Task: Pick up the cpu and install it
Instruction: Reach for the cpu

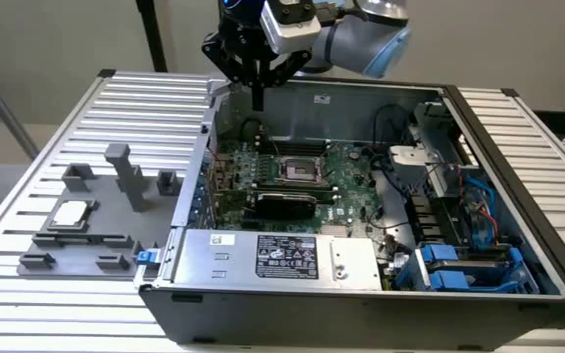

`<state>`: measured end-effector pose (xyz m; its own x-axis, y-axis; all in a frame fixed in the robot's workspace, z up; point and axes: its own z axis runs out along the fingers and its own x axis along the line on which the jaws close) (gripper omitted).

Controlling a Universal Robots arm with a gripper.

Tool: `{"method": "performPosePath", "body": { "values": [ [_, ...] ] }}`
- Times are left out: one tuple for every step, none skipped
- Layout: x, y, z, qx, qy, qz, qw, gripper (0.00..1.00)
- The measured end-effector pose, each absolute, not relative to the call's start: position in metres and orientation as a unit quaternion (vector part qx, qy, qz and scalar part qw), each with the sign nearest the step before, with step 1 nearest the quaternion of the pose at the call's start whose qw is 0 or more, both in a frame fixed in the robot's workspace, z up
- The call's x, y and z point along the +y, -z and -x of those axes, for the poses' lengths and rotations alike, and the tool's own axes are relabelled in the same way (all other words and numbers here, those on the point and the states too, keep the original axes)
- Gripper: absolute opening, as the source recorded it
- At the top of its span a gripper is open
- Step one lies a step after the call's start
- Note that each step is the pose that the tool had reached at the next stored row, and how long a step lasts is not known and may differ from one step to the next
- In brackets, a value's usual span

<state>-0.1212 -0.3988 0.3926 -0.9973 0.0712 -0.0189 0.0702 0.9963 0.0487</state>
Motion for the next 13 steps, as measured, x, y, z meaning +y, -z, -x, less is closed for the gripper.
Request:
{"method": "performPosePath", "body": {
  "values": [
    [-0.3988, -0.3926, 0.1212, 0.999, -0.024, -0.035, 0.01, 0.11],
    [-0.3988, -0.3926, 0.1212, 0.999, -0.024, -0.035, 0.01, 0.11],
    [-0.3988, -0.3926, 0.1212, 0.999, -0.024, -0.035, 0.01, 0.11],
    [-0.3988, -0.3926, 0.1212, 0.999, -0.024, -0.035, 0.01, 0.11],
    [-0.3988, -0.3926, 0.1212, 0.999, -0.024, -0.035, 0.01, 0.11],
    [-0.3988, -0.3926, 0.1212, 0.999, -0.024, -0.035, 0.01, 0.11],
    [-0.3988, -0.3926, 0.1212, 0.999, -0.024, -0.035, 0.01, 0.11],
    [-0.3988, -0.3926, 0.1212, 0.999, -0.024, -0.035, 0.01, 0.11],
    [-0.3988, -0.3926, 0.1212, 0.999, -0.024, -0.035, 0.01, 0.11],
    [-0.3988, -0.3926, 0.1212, 0.999, -0.024, -0.035, 0.01, 0.11],
    [-0.3988, -0.3927, 0.1223, 0.999, -0.024, -0.035, 0.01, 0.11],
    [-0.399, -0.3928, 0.125, 0.999, -0.024, -0.035, 0.01, 0.11],
    [-0.3996, -0.3927, 0.1292, 0.999, -0.024, -0.035, 0.01, 0.11]
  ]
}}
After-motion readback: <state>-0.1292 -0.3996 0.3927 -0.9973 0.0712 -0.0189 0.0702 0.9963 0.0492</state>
